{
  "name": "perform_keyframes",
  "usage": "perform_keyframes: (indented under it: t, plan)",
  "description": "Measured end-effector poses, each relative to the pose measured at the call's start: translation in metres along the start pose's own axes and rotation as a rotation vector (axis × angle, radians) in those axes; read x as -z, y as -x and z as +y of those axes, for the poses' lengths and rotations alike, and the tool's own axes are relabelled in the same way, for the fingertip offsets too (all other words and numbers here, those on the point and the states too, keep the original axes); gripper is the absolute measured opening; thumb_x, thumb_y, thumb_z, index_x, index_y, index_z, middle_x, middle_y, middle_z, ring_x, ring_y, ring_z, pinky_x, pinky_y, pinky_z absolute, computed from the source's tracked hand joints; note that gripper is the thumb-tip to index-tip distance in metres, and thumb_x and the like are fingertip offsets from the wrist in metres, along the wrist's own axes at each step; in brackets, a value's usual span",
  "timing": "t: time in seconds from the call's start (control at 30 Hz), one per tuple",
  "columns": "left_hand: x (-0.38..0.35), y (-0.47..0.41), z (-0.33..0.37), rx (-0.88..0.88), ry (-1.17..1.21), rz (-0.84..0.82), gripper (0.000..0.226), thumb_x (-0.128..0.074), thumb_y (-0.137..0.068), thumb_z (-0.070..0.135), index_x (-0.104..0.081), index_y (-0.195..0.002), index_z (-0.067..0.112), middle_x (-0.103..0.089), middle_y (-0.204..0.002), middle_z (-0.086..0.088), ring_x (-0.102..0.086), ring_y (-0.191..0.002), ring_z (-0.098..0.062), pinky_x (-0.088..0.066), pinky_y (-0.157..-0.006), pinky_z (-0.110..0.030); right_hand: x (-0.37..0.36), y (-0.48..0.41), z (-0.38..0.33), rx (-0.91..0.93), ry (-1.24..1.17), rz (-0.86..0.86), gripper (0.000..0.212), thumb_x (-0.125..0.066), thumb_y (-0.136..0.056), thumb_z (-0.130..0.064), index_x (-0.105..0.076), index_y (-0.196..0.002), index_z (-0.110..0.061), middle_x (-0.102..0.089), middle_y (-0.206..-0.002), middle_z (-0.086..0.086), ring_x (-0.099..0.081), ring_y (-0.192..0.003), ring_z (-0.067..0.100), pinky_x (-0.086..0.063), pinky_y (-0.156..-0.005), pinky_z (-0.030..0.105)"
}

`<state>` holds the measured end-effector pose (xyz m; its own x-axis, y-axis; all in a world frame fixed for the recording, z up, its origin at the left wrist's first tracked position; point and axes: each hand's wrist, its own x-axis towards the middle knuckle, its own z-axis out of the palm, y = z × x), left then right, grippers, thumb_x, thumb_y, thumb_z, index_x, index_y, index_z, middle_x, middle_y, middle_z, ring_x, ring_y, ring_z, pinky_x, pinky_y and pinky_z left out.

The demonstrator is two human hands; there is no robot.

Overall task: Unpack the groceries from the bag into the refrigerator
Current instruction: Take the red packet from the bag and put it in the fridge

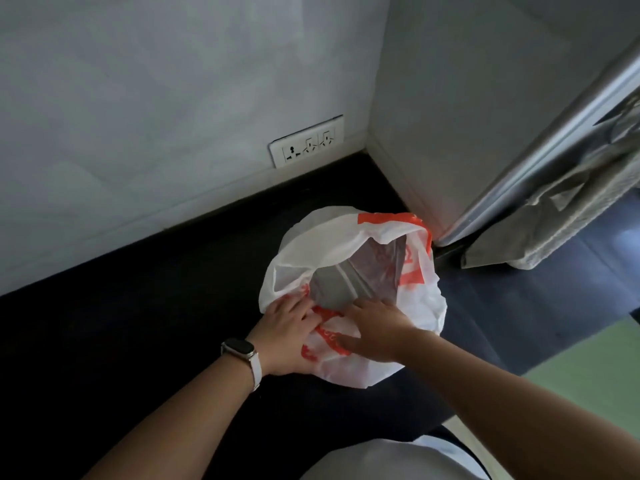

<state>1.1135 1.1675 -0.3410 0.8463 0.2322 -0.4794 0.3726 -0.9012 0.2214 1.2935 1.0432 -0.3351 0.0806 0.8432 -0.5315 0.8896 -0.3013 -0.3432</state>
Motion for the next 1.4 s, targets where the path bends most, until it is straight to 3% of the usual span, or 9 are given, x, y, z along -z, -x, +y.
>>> perform_keyframes:
  t: [0.23, 0.4, 0.5, 0.63, 0.8, 0.9, 1.03, 1.13, 1.4]
  plan:
    - [-0.022, 0.008, -0.008, 0.074, 0.06, -0.021, 0.087, -0.058, -0.075, 0.07, -0.041, -0.146, 0.023, -0.023, -0.161, -0.006, -0.013, -0.151, -0.028, -0.012, -0.121, -0.045, 0.0, -0.023, -0.006, -0.161, -0.234, -0.022, 0.035, -0.034, -0.101, -0.036, -0.065, -0.1, -0.019, -0.067, -0.096, 0.002, -0.063, -0.085, 0.02, -0.054, -0.08, 0.039]
    - [-0.03, 0.011, -0.011, 0.027, 0.014, 0.109, 0.078, -0.048, -0.067, 0.076, -0.06, -0.123, 0.023, -0.054, -0.141, -0.008, -0.048, -0.135, -0.032, -0.042, -0.107, -0.05, -0.002, -0.03, -0.005, -0.188, -0.275, -0.094, 0.025, -0.046, -0.095, -0.028, -0.068, -0.099, -0.017, -0.068, -0.09, 0.001, -0.064, -0.081, 0.017, -0.057, -0.076, 0.033]
    - [-0.034, 0.01, -0.01, 0.052, 0.09, 0.119, 0.077, -0.058, -0.076, 0.07, -0.052, -0.136, 0.021, -0.039, -0.153, -0.006, -0.029, -0.146, -0.029, -0.024, -0.118, -0.048, -0.005, -0.03, -0.004, -0.206, -0.331, -0.145, 0.023, -0.051, -0.094, -0.032, -0.067, -0.102, -0.018, -0.068, -0.092, -0.001, -0.064, -0.083, 0.014, -0.056, -0.075, 0.029]
    - [-0.031, 0.009, -0.01, 0.063, 0.162, 0.086, 0.085, -0.063, -0.074, 0.074, -0.045, -0.141, 0.025, -0.028, -0.157, 0.001, -0.018, -0.149, -0.022, -0.019, -0.122, -0.045, -0.006, -0.026, -0.004, -0.2, -0.398, -0.18, 0.025, -0.049, -0.097, -0.032, -0.069, -0.106, -0.02, -0.068, -0.094, -0.003, -0.064, -0.085, 0.013, -0.056, -0.076, 0.027]
    - [-0.016, 0.014, -0.012, 0.071, 0.245, 0.042, 0.11, -0.046, -0.066, 0.093, -0.031, -0.151, 0.023, -0.016, -0.162, 0.002, -0.013, -0.15, -0.018, -0.013, -0.122, -0.038, -0.006, -0.014, -0.004, -0.167, -0.439, -0.064, 0.025, -0.047, -0.098, -0.029, -0.07, -0.105, -0.023, -0.068, -0.093, -0.005, -0.065, -0.086, 0.014, -0.057, -0.081, 0.032]
    - [-0.01, 0.013, -0.009, 0.108, 0.353, 0.164, 0.086, -0.051, -0.083, 0.076, -0.035, -0.148, 0.023, -0.026, -0.161, 0.001, -0.023, -0.148, -0.015, -0.02, -0.121, -0.037, -0.003, -0.004, -0.004, -0.131, -0.449, -0.005, 0.026, -0.046, -0.099, -0.032, -0.069, -0.105, -0.022, -0.069, -0.096, -0.004, -0.066, -0.088, 0.014, -0.058, -0.082, 0.035]
    - [0.004, 0.01, -0.003, 0.19, 0.621, 0.325, 0.06, -0.055, -0.089, 0.064, -0.044, -0.136, 0.028, -0.061, -0.125, 0.013, -0.058, -0.114, -0.002, -0.053, -0.098, -0.032, 0.004, 0.011, -0.008, -0.057, -0.465, 0.099, 0.025, -0.047, -0.101, -0.032, -0.069, -0.11, -0.024, -0.07, -0.103, -0.006, -0.067, -0.092, 0.012, -0.058, -0.082, 0.03]
    - [0.015, 0.011, 0.003, 0.236, 0.724, 0.361, 0.038, -0.055, -0.097, 0.046, -0.052, -0.129, 0.026, -0.063, -0.108, 0.02, -0.06, -0.097, 0.007, -0.054, -0.09, -0.025, 0.006, 0.02, -0.009, 0.027, -0.426, 0.195, 0.022, -0.048, -0.1, -0.031, -0.068, -0.111, -0.028, -0.07, -0.103, -0.008, -0.067, -0.092, 0.01, -0.058, -0.08, 0.03]
    - [0.028, 0.016, 0.01, 0.205, 0.871, 0.536, 0.012, -0.058, -0.098, 0.03, -0.066, -0.094, 0.022, -0.072, -0.087, 0.006, -0.07, -0.083, -0.005, -0.06, -0.079, -0.04, 0.017, 0.045, -0.016, 0.139, -0.329, 0.597, 0.016, -0.055, -0.096, -0.026, -0.07, -0.096, -0.02, -0.068, -0.086, -0.009, -0.065, -0.072, 0.014, -0.056, -0.064, 0.034]
